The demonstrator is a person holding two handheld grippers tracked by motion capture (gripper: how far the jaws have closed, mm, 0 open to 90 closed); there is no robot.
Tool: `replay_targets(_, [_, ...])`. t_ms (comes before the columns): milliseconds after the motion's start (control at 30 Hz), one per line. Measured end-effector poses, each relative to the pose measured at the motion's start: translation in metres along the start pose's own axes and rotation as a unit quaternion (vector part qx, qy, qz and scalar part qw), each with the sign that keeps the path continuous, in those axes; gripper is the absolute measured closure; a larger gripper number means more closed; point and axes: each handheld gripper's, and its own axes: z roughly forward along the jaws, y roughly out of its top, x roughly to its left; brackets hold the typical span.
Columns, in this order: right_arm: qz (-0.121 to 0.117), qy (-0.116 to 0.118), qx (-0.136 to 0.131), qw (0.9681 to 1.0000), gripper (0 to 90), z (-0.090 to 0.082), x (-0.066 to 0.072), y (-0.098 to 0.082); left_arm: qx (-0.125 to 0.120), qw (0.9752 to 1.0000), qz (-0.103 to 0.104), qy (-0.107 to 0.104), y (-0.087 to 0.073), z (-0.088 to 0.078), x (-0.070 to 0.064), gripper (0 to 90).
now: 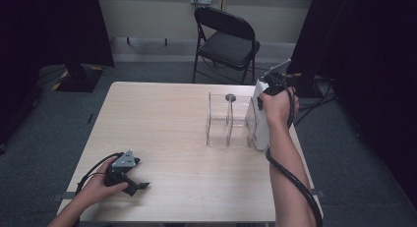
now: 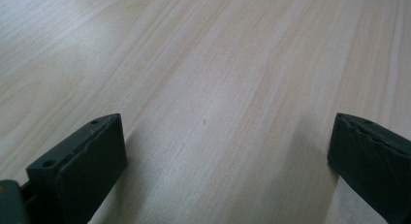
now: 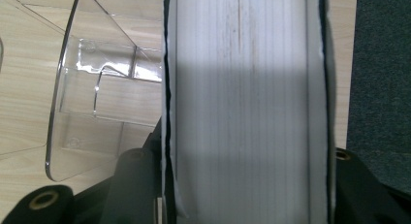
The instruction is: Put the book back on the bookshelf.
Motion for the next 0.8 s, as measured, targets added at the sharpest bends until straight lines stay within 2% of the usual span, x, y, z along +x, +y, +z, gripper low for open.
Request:
replay_targets(200, [0.003,0.005,-0.007,1.0000,50.9,0.0020,-0.0011,-0.0018,0.000,1.0000,0.000,0.000,0.0000,0.0000,0.0000,0.0])
replay_targets(433, [0.008,0.013,-0.002,0.9999,46.2,0.0013,-0.0029,-0.0019,0.004,1.0000,0.001,-0.001,0.0003,-0.0006,0.0002,0.0])
replay_targets(500, [0.010,0.018,0.008,0.9998,44.0,0.0031,-0.0036,-0.0033,0.004,1.0000,0.001,-0.001,0.0003,-0.0005,0.0002,0.0])
replay_targets(633, [0.009,0.015,0.003,0.9998,41.9,0.0033,-0.0046,-0.0059,0.004,1.0000,0.001,-0.001,0.0003,-0.0005,0.0002,0.0])
replay_targets(800, [0.000,0.018,0.013,0.9997,41.2,0.0017,-0.0071,-0.0102,0.004,1.0000,0.001,-0.001,0.0003,-0.0006,0.0002,0.0])
